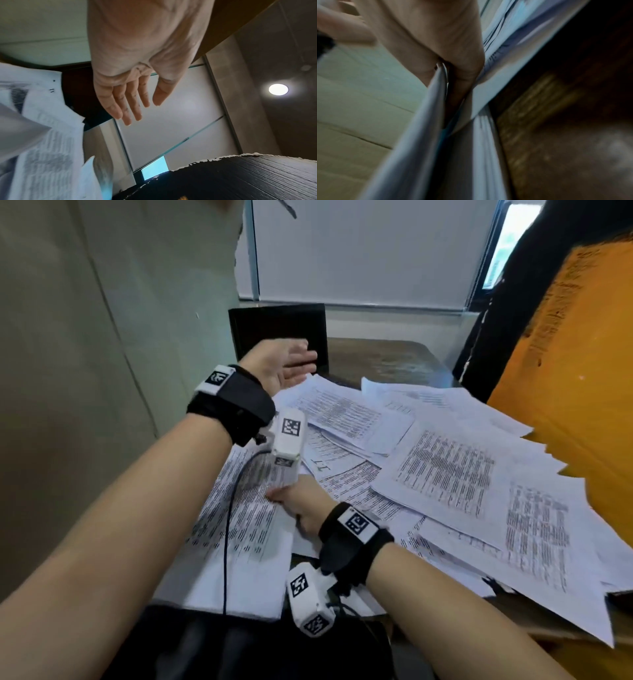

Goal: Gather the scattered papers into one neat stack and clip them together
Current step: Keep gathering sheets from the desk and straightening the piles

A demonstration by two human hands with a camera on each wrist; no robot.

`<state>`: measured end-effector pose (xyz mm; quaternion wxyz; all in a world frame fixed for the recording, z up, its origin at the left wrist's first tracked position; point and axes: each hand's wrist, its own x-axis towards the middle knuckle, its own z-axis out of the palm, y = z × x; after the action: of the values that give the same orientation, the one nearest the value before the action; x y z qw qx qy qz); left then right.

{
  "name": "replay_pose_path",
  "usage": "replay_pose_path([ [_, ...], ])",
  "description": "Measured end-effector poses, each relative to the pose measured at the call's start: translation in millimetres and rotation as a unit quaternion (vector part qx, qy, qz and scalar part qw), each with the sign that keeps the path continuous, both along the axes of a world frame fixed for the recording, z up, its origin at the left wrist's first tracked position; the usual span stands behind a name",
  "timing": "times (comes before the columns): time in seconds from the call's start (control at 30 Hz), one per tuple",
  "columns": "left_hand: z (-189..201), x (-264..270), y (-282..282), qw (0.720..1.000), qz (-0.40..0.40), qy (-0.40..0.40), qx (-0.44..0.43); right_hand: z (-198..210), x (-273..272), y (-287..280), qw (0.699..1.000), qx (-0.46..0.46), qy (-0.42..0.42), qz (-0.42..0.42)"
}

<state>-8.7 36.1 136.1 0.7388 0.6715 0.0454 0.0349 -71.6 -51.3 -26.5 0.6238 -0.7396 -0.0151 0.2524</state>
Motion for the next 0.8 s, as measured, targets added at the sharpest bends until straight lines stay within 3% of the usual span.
replay_pose_path([
  [0.07,-18,6,1,1.0,-0.004,0.023,0.003,-3,3,3,0.999,-0.001,0.011,0.045],
  [0.13,-37,12,4,0.999,0.011,0.043,-0.006,10,6,-7,0.989,-0.002,0.043,0.142],
  [0.2,-57,21,8,0.997,0.03,0.063,-0.037,30,18,-31,0.973,-0.054,0.03,0.224],
  [0.23,-66,25,9,0.995,0.037,0.074,-0.063,40,29,-44,0.97,-0.11,-0.014,0.219],
  [0.33,-91,35,6,0.987,0.049,0.09,-0.124,55,73,-80,0.958,-0.217,-0.163,0.089],
  [0.4,-104,40,3,0.981,0.046,0.088,-0.165,54,103,-96,0.93,-0.294,-0.22,0.036],
  [0.53,-129,49,2,0.967,0.048,0.099,-0.231,34,140,-107,0.888,-0.41,-0.2,0.055],
  [0.63,-150,53,5,0.956,0.038,0.114,-0.269,23,153,-110,0.884,-0.429,-0.171,0.077],
  [0.73,-167,53,10,0.942,0.015,0.112,-0.315,25,161,-108,0.824,-0.509,-0.23,0.092],
  [0.8,-172,55,11,0.938,-0.001,0.11,-0.328,26,164,-107,0.81,-0.521,-0.256,0.083],
])
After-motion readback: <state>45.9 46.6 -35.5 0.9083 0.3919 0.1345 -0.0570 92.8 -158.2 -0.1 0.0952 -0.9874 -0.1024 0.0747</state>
